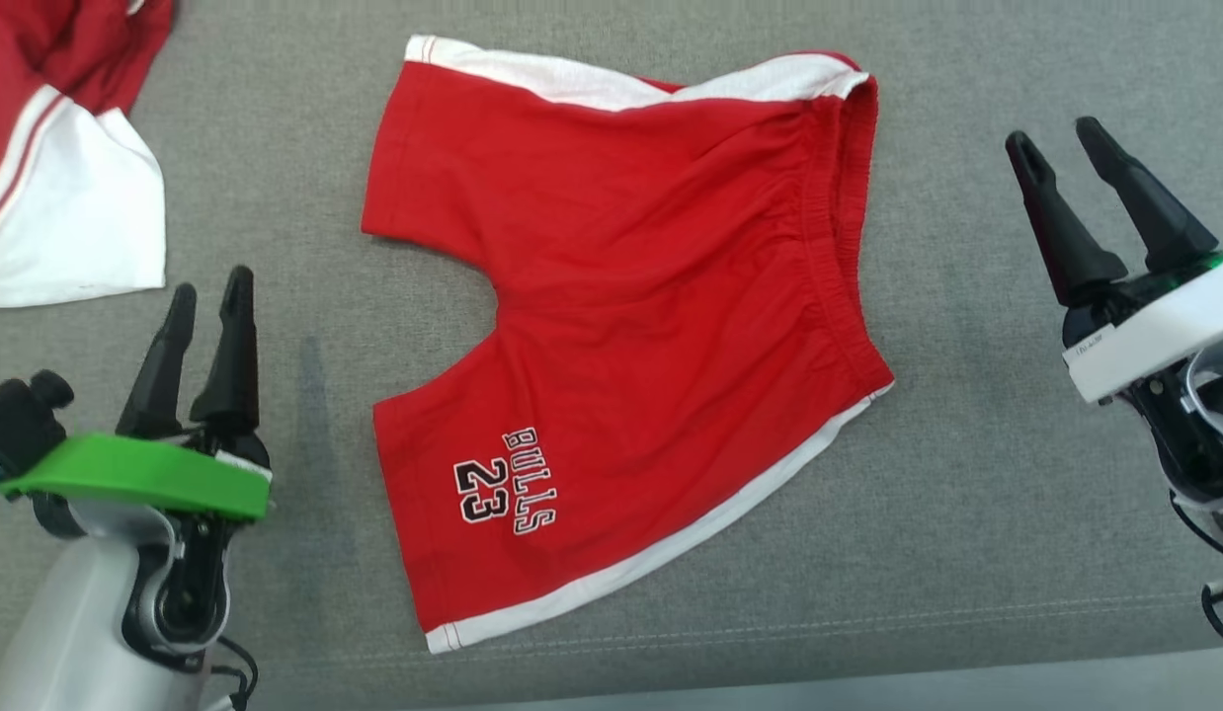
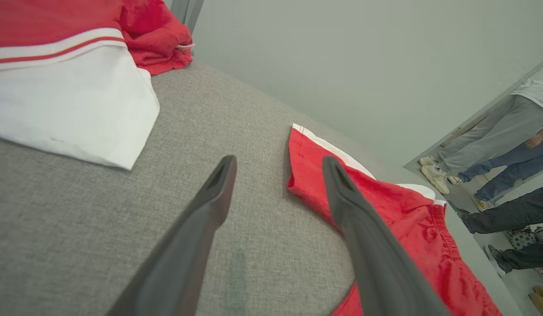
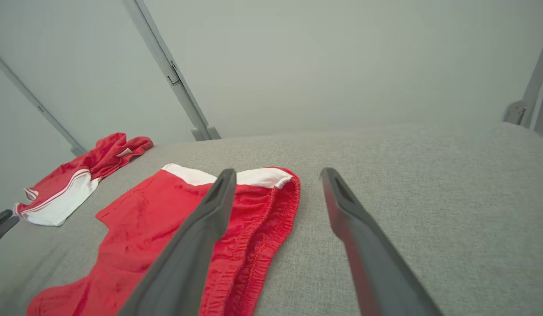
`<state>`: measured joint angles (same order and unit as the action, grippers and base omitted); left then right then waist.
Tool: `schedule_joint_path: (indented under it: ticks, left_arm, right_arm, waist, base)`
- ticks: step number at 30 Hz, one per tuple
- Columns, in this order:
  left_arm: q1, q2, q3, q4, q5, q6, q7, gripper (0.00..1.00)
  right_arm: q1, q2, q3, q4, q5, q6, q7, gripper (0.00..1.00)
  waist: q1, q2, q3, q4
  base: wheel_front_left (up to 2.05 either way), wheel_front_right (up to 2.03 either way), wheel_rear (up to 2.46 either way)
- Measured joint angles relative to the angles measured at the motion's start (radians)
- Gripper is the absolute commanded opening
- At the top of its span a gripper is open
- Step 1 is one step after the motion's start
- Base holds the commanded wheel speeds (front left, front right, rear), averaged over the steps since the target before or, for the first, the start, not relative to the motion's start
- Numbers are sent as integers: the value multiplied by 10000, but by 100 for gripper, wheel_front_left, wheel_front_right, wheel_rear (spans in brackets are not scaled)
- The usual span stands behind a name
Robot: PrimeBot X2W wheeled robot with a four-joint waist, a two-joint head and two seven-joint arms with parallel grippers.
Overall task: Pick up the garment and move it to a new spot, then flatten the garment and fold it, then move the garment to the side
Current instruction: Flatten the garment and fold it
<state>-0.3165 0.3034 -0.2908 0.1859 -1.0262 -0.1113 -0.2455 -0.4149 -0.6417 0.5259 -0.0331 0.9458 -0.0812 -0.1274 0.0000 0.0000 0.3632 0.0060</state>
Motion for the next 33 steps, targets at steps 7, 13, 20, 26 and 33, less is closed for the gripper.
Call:
schedule_joint_path:
  ticks: [7,13,20,26,33]
  left_arm:
    - [1327,-48,-343,-136,1266,251,-61,100]
    - [2637,-257,-360,-232,1735,545,-61,100]
    - [3822,-454,82,-610,1939,855,-61,100]
    - [4661,-671,-15,-991,1939,901,-61,100]
    - [5095,-775,-58,-1352,1956,955,-61,100]
  right_arm:
    - [1042,-211,575,192,-1737,-276,-1014,100]
    - [2139,12,918,617,-2736,-433,-1116,100]
    - [3420,585,1114,1078,-3126,-437,-1156,100]
    - [4186,742,759,1317,-3252,-437,-1156,100]
    - [4419,859,280,1404,-3505,-439,-1158,100]
  waist:
    - [0,0,-993,175]
    - [0,0,-1858,311]
    - [-1,0,-2866,373]
    - [-1,0,-3550,332]
    - [-1,0,-3809,225]
  base:
    - [0,0,0]
    - [0,0,0]
    - [0,0,0]
    - [0,0,0]
    - [0,0,0]
